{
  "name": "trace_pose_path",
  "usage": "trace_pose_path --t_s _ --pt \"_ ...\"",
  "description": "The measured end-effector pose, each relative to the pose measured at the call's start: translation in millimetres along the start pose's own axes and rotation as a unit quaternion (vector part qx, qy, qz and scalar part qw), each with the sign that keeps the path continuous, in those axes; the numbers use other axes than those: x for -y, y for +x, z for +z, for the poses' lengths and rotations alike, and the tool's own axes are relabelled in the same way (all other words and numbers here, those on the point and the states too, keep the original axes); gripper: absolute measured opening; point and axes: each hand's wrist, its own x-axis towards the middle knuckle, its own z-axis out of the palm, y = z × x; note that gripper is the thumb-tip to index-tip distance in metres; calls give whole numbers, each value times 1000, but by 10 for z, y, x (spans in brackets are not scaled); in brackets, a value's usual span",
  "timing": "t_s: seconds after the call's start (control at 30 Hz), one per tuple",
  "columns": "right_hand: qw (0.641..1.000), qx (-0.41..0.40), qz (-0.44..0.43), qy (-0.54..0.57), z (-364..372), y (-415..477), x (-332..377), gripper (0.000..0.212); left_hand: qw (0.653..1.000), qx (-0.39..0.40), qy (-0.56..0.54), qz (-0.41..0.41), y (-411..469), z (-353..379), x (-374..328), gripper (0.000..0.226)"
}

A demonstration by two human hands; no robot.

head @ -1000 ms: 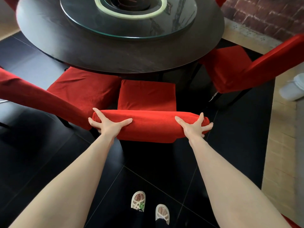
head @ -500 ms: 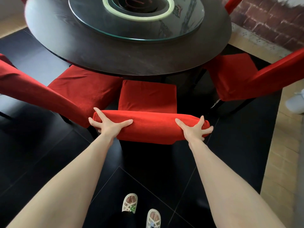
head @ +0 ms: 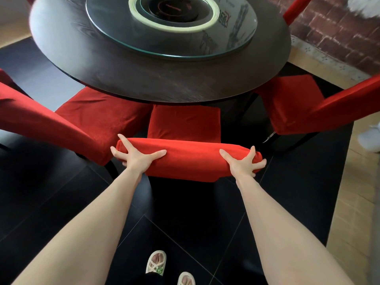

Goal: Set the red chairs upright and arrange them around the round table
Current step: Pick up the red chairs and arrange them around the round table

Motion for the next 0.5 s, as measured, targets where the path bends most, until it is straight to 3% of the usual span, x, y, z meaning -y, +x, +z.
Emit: trace_pose_path --t_s 0.5 --pt "1000 6 -11 -1 -48 231 64 121 1000 -20 -14 -7 26 165 -88 146"
